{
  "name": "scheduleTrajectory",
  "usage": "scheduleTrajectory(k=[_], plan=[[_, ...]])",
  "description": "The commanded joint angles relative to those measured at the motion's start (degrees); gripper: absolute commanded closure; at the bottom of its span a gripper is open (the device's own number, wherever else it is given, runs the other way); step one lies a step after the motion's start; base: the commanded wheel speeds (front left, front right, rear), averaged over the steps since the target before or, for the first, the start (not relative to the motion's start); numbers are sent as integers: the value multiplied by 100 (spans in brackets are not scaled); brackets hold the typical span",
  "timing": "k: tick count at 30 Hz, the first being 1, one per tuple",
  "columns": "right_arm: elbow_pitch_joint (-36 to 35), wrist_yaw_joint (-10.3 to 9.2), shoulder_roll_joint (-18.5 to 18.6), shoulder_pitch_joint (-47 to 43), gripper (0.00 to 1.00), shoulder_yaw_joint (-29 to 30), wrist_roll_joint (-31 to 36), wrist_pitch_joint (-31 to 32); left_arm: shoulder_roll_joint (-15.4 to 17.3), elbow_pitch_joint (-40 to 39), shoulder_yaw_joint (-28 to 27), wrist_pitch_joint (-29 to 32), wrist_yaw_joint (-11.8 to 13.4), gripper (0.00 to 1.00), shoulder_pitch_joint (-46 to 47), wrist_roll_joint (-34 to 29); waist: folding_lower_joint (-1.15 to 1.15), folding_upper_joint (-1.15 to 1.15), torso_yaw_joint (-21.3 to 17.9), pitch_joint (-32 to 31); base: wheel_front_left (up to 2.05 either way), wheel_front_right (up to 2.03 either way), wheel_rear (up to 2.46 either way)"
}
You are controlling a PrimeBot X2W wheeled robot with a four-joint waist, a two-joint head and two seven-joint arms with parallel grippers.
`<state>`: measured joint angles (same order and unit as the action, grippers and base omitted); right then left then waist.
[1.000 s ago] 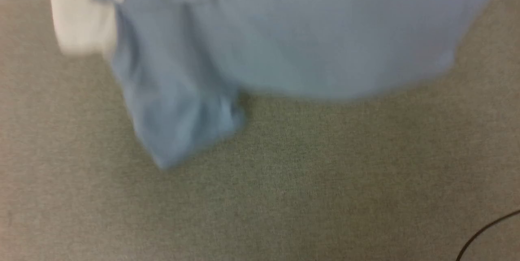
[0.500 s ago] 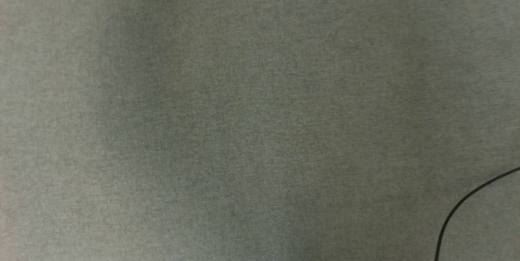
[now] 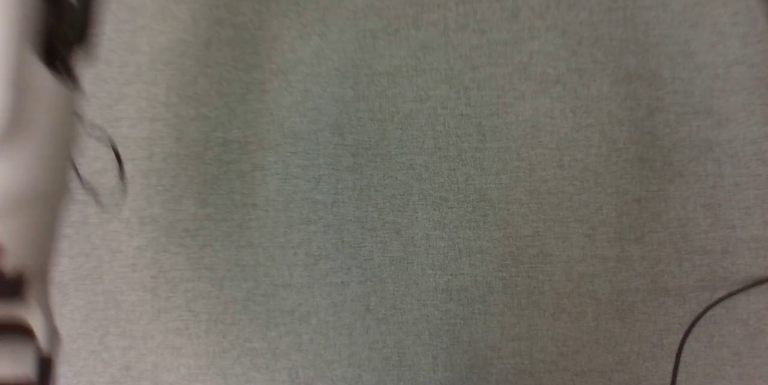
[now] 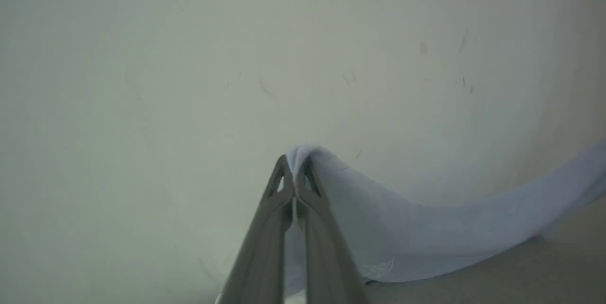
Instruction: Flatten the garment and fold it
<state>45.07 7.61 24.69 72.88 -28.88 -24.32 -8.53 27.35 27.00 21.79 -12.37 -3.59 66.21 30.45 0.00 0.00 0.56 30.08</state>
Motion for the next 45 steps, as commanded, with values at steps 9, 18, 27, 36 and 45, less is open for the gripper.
scheduleTrajectory(k=[9, 18, 27, 36, 45], plan=[[-357, -12, 411, -2068, 100, -875, -493, -70, 523, -1186, 685, 529, 289, 100, -2973, -110, 0, 0, 212, -1672, 0, 0, 0], [-1490, -12, 1274, -3801, 100, -1128, -1110, 354, 1562, -2757, 1123, 1786, 468, 100, -5225, 253, 0, 0, 356, -2537, 0, 0, 0], [-2580, -12, 1892, -5426, 100, -582, -1727, 1374, 2284, -4009, 1210, 2562, 799, 100, -6750, 975, 0, 0, 445, -3022, 0, 0, 0], [-3533, -12, 2230, -6978, 100, 422, -2523, 3181, 2736, -4894, 1138, 3005, 1040, 100, -7538, 1666, 0, 0, 448, -3260, 0, 0, 0], [-4716, -12, 1963, -8507, 100, 1829, -2503, 4963, 3022, -5440, 1290, 3730, 1159, 100, -8210, 2626, 0, 0, 434, -3379, 0, 0, 0]])
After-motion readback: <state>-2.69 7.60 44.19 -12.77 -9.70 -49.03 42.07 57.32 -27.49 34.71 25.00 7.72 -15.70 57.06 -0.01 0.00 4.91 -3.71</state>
